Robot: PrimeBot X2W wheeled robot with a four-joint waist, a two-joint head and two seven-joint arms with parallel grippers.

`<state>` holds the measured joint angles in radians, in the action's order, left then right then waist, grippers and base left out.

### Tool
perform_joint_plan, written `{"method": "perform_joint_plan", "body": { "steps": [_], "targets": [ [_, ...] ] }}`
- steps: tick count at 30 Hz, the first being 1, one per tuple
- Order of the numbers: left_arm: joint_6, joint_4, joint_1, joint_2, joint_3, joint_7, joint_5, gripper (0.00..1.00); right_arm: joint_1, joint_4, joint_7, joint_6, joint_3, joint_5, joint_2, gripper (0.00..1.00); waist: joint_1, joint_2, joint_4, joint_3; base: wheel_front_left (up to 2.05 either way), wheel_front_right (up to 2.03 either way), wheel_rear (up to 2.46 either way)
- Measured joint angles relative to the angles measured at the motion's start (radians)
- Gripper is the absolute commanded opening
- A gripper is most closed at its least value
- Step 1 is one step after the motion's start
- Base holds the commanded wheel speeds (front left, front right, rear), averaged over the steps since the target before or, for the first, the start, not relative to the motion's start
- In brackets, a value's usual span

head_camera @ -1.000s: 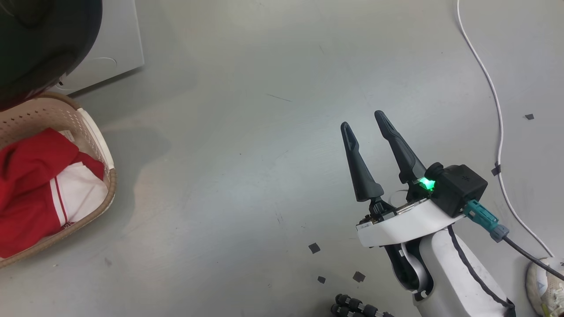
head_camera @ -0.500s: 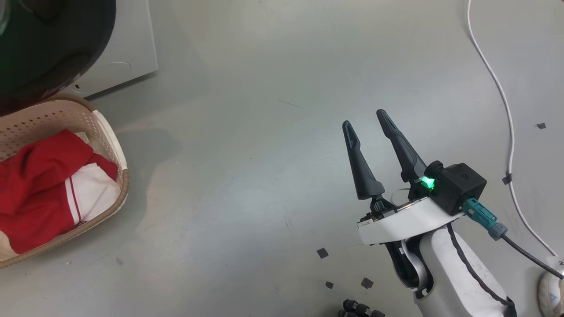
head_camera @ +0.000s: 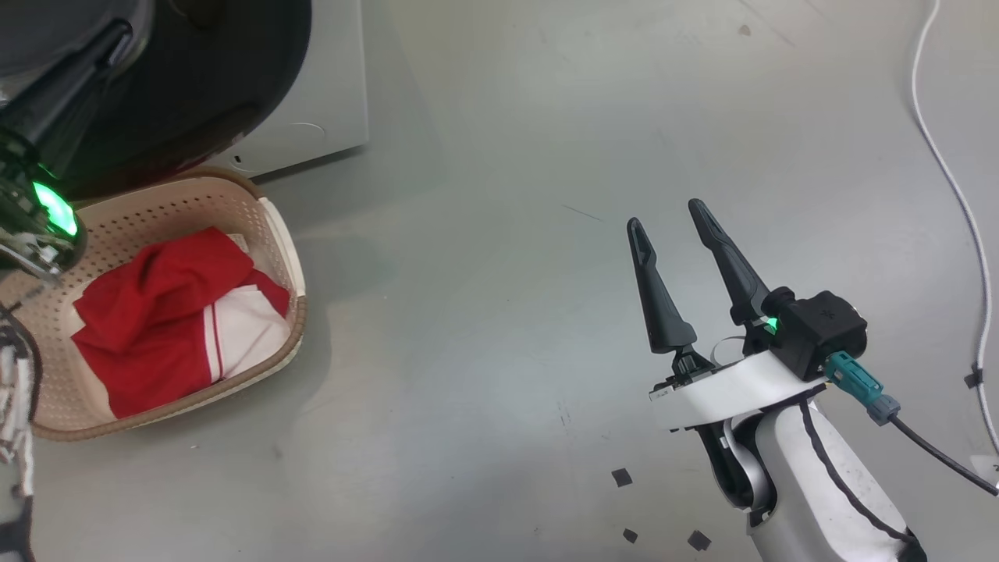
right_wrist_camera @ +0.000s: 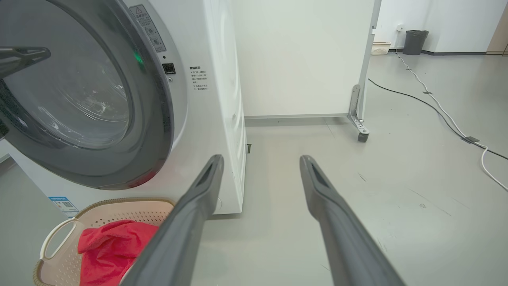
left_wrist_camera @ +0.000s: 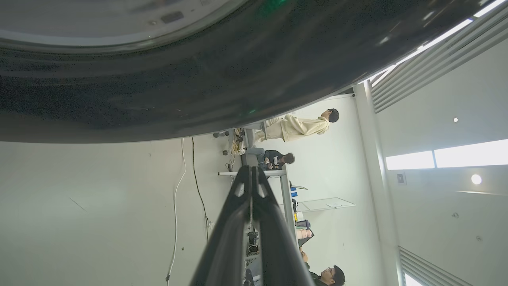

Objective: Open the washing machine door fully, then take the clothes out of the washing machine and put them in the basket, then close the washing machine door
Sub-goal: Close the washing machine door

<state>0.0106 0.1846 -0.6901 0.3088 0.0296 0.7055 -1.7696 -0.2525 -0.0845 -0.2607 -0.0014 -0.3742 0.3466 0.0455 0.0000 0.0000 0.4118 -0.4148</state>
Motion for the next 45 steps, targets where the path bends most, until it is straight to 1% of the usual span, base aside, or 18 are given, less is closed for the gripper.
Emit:
{"method": "perform_joint_plan", "body": {
  "steps": [1, 2, 3, 4, 5, 7, 8, 13, 18, 26, 29, 31, 32, 34, 36, 39, 45],
  "targets": [
    [0.010, -0.001, 0.021, -0.010, 0.006, -0.006, -0.003, 0.00, 0.001, -0.002, 0.000, 0.000, 0.005, -0.004, 0.000, 1.00, 0.0000, 0.0000, -0.011, 0.005, 0.00, 0.00, 0.00],
    [0.022, -0.001, 0.041, -0.022, 0.014, -0.018, -0.005, 0.03, 0.002, -0.004, 0.000, 0.000, 0.010, -0.008, 0.000, 1.00, 0.0000, 0.0000, -0.022, 0.009, 0.00, 0.00, 0.00],
    [0.032, -0.001, 0.062, -0.035, 0.021, -0.023, -0.011, 0.16, 0.005, -0.007, 0.000, 0.000, 0.016, -0.014, 0.000, 1.00, 0.0000, 0.0000, -0.033, 0.014, 0.00, 0.00, 0.00],
    [0.042, -0.002, 0.083, -0.044, 0.021, -0.023, -0.015, 0.24, 0.008, -0.009, 0.000, 0.002, 0.020, -0.020, 0.000, 1.00, 0.0000, 0.0000, -0.045, 0.019, 0.00, 0.00, 0.00],
    [0.053, -0.002, 0.105, -0.057, 0.021, -0.028, -0.015, 0.39, 0.012, -0.012, 0.000, 0.004, 0.025, -0.026, 0.000, 1.00, 0.0000, 0.0000, -0.056, 0.024, 0.00, 0.00, 0.00],
    [0.067, -0.002, 0.150, -0.081, 0.025, -0.044, -0.016, 0.81, 0.017, -0.019, 0.000, 0.009, 0.035, -0.034, 0.001, 1.00, 0.0000, 0.0000, -0.081, 0.034, 0.00, 0.00, 0.00],
    [0.072, -0.003, 0.171, -0.091, 0.025, -0.049, -0.017, 1.00, 0.017, -0.022, 0.000, 0.009, 0.040, -0.035, 0.000, 1.00, 0.0000, 0.0000, -0.093, 0.039, 0.00, 0.00, 0.00],
    [0.085, -0.016, 0.276, -0.126, 0.028, -0.079, -0.016, 1.00, 0.024, -0.029, 0.000, 0.010, 0.071, -0.043, 0.004, 1.00, 0.0000, 0.0000, -0.154, 0.067, 0.00, 0.00, 0.00],
    [0.101, -0.040, 0.382, -0.160, 0.054, -0.128, -0.013, 1.00, 0.051, -0.038, 0.000, 0.011, 0.085, -0.050, 0.004, 1.00, 0.0000, 0.0000, -0.211, 0.097, 0.00, 0.00, 0.00],
    [0.109, -0.076, 0.532, -0.217, 0.106, -0.244, 0.023, 1.00, 0.092, -0.045, 0.000, 0.011, 0.123, -0.058, 0.007, 1.00, 0.0000, 0.0000, -0.287, 0.144, 0.00, 0.00, 0.00],
    [0.109, -0.093, 0.571, -0.229, 0.120, -0.307, 0.097, 1.00, 0.104, -0.049, 0.000, 0.011, 0.137, -0.059, 0.012, 1.00, 0.0000, 0.0000, -0.310, 0.161, 0.00, 0.00, 0.00],
    [0.110, -0.104, 0.591, -0.227, 0.128, -0.361, 0.177, 1.00, 0.111, -0.051, 0.000, 0.011, 0.147, -0.059, 0.013, 1.00, 0.0000, 0.0000, -0.324, 0.173, 0.00, 0.00, 0.00],
    [0.110, -0.111, 0.598, -0.228, 0.132, -0.385, 0.198, 1.00, 0.117, -0.052, 0.000, 0.011, 0.151, -0.060, 0.014, 1.00, 0.0000, 0.0000, -0.330, 0.180, 0.00, 0.00, 0.00],
    [0.110, -0.146, 0.614, -0.222, 0.124, -0.424, 0.279, 1.00, 0.125, -0.052, 0.000, 0.011, 0.159, -0.061, 0.015, 1.00, 0.0000, 0.0000, -0.343, 0.192, 0.00, 0.00, 0.00],
    [0.110, -0.183, 0.619, -0.223, 0.121, -0.468, 0.334, 1.00, 0.131, -0.053, 0.000, 0.012, 0.162, -0.067, 0.015, 1.00, 0.0000, 0.0000, -0.354, 0.205, 0.00, 0.00, 0.00],
    [0.110, -0.230, 0.631, -0.198, 0.084, -0.525, 0.472, 1.00, 0.140, -0.054, 0.000, 0.018, 0.164, -0.072, 0.015, 1.00, 0.0000, 0.0000, -0.370, 0.224, 0.00, 0.00, 0.00],
    [0.110, -0.279, 0.660, -0.175, 0.005, -0.644, 0.691, 1.00, 0.147, -0.062, 0.000, 0.021, 0.174, -0.086, 0.015, 1.00, 0.0000, 0.0000, -0.389, 0.263, 0.00, 0.00, 0.00]
  ]
}}
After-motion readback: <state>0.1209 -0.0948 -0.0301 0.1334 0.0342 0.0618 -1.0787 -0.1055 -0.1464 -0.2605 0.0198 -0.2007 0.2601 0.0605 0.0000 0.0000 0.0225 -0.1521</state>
